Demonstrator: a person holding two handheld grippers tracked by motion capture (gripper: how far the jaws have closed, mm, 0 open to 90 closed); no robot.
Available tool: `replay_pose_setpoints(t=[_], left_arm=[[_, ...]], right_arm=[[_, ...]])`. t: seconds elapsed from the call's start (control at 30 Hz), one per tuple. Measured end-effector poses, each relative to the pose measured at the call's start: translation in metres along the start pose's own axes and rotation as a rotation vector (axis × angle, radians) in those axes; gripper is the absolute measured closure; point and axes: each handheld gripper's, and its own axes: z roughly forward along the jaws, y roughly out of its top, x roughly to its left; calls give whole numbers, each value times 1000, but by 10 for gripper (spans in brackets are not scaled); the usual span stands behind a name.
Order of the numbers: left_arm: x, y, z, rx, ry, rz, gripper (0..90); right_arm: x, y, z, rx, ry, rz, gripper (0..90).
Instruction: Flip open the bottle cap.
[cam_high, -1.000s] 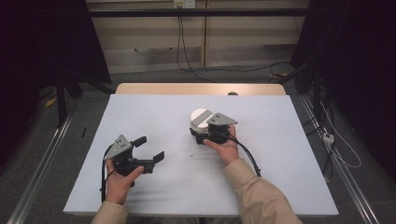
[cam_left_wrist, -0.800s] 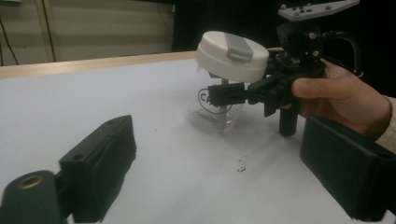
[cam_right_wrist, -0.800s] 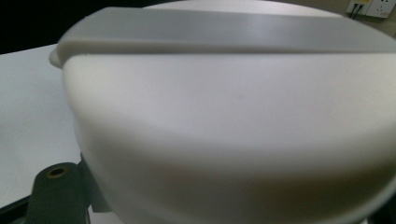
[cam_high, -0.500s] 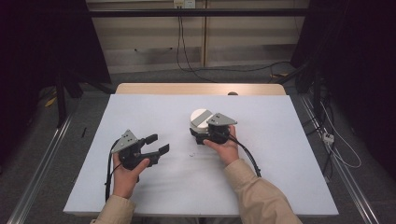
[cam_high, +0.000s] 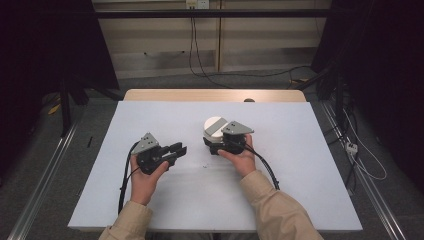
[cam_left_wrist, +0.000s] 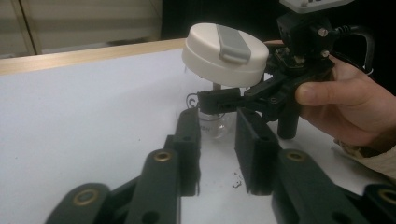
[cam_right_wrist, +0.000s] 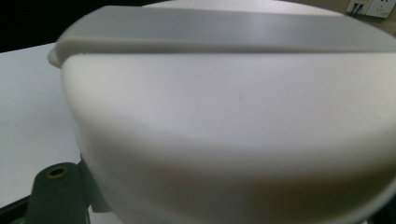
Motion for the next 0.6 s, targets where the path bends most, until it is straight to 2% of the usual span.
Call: replay_pose_setpoints(t=[0.13, 0.27, 0.47, 0.53, 0.6], left_arm=[[-1, 2, 5, 13, -11, 8, 781], [-2, 4, 9, 25, -27, -1, 849], [-3, 9, 19, 36, -39, -9, 890], [-4, 11, 22, 49, -25, -2, 900], [-5, 12, 26, 58, -30, -4, 900]], right_arm=[[0, 0, 0, 1, -1, -1, 185], [0, 0, 0, 1, 0, -1, 186], [0, 0, 0, 2, 0, -1, 186], [0, 0, 0, 3, 0, 0, 186], [0, 0, 0, 2, 2, 2, 186]])
